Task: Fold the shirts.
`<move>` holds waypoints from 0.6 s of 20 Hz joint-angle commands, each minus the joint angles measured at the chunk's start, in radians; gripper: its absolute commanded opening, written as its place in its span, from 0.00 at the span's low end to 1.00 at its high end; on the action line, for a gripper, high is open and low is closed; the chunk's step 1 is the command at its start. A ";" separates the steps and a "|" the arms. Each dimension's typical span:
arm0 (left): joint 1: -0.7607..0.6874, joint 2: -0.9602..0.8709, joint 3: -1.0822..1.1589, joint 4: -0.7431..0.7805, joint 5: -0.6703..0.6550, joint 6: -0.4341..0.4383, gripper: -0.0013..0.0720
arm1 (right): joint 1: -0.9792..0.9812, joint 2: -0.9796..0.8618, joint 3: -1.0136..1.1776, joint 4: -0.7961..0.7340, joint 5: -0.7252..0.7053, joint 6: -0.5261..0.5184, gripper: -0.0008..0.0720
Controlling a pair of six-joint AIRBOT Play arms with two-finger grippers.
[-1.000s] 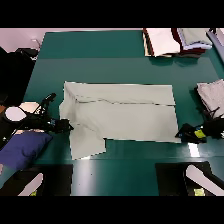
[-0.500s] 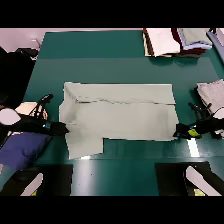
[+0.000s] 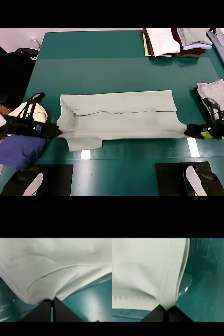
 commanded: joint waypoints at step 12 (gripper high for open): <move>0.001 -0.643 0.407 0.039 0.406 0.103 0.05 | 0.245 -0.680 0.566 0.031 -0.168 0.120 0.03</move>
